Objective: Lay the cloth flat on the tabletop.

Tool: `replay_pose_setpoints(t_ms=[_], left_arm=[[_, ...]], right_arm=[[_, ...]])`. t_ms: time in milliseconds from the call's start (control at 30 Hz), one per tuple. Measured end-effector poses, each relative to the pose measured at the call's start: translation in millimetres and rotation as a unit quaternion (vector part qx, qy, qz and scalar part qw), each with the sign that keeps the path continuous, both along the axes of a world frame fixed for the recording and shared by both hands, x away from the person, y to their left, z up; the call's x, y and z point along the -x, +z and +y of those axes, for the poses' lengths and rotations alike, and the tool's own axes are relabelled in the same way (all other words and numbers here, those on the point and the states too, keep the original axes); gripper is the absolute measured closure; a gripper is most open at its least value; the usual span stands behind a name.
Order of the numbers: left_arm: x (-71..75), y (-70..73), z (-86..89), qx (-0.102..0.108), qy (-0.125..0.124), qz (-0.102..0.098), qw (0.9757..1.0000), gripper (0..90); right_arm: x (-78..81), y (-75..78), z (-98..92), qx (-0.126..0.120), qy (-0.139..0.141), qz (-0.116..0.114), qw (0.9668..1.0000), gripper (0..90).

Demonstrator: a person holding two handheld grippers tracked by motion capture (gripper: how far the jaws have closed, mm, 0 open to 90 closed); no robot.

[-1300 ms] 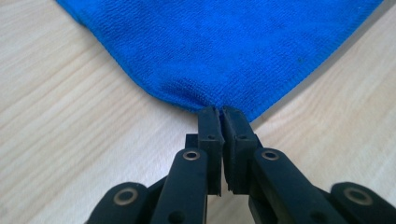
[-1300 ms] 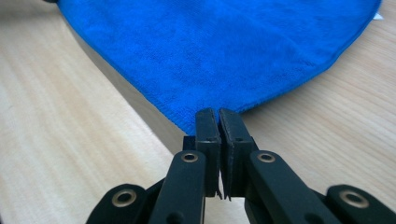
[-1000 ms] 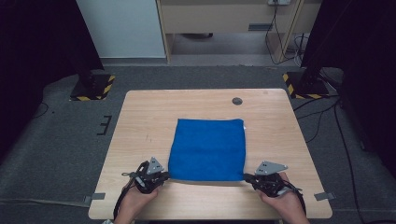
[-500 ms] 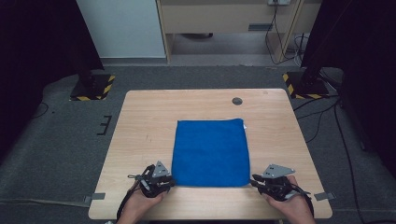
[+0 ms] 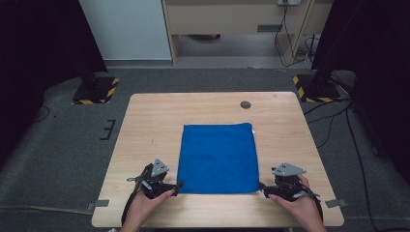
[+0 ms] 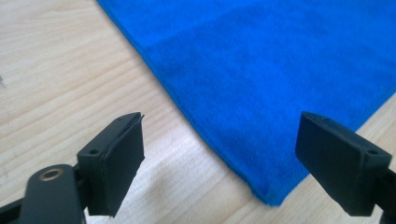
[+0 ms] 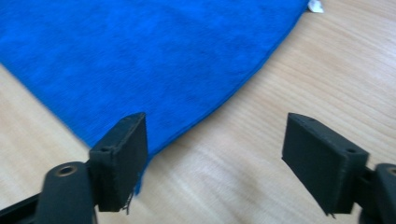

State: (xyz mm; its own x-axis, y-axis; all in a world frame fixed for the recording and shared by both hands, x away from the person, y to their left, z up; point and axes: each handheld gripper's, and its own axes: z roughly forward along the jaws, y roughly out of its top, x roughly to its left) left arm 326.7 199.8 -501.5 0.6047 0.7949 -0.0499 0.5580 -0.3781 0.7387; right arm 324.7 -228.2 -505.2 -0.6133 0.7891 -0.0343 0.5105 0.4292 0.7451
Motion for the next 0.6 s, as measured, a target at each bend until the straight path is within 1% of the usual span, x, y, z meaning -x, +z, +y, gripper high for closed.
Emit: replay_pose_setpoints(t_ms=[67, 133, 167, 200, 333, 433, 500, 600], left_arm=[[-0.5, 0.8, 0.6, -0.002, 0.005, -0.004, 1.0000, 14.0], [-1.0, 0.8, 1.1, -0.006, 0.010, -0.006, 0.9999, 14.6], [-1.6, 0.5, 1.5, -0.006, 0.011, -0.006, 0.9999, 14.6], [-2.0, 0.4, 1.9, -0.006, 0.012, -0.005, 0.9999, 14.6], [-4.7, -0.4, 4.5, -0.005, 0.023, -0.005, 0.9997, 12.7], [-6.9, -1.0, 7.2, -0.012, 0.027, -0.008, 0.9995, 11.2], [-8.3, -1.0, 9.0, -0.011, 0.032, -0.008, 0.9994, 11.2], [-10.1, -1.2, 12.0, -0.008, 0.038, -0.006, 0.9992, 11.2]], right_arm=[[-2.8, -1.5, -1.2, 0.003, -0.002, -0.001, 1.0000, 19.3], [-6.5, -4.1, -1.5, 0.007, -0.016, 0.000, 0.9998, 17.1], [-8.2, -4.8, -1.7, 0.009, -0.019, 0.002, 0.9998, 16.4], [-10.4, -5.5, -2.1, 0.009, -0.022, 0.000, 0.9997, 15.4], [-16.5, -5.1, -4.1, -0.001, -0.037, -0.005, 0.9993, 14.2], [-17.9, -4.0, -5.5, -0.005, -0.044, -0.006, 0.9990, 13.4], [-17.4, -3.1, -4.2, -0.003, -0.041, -0.014, 0.9991, 12.6], [-17.3, -0.8, 0.2, -0.005, -0.037, -0.011, 0.9992, 10.9]])
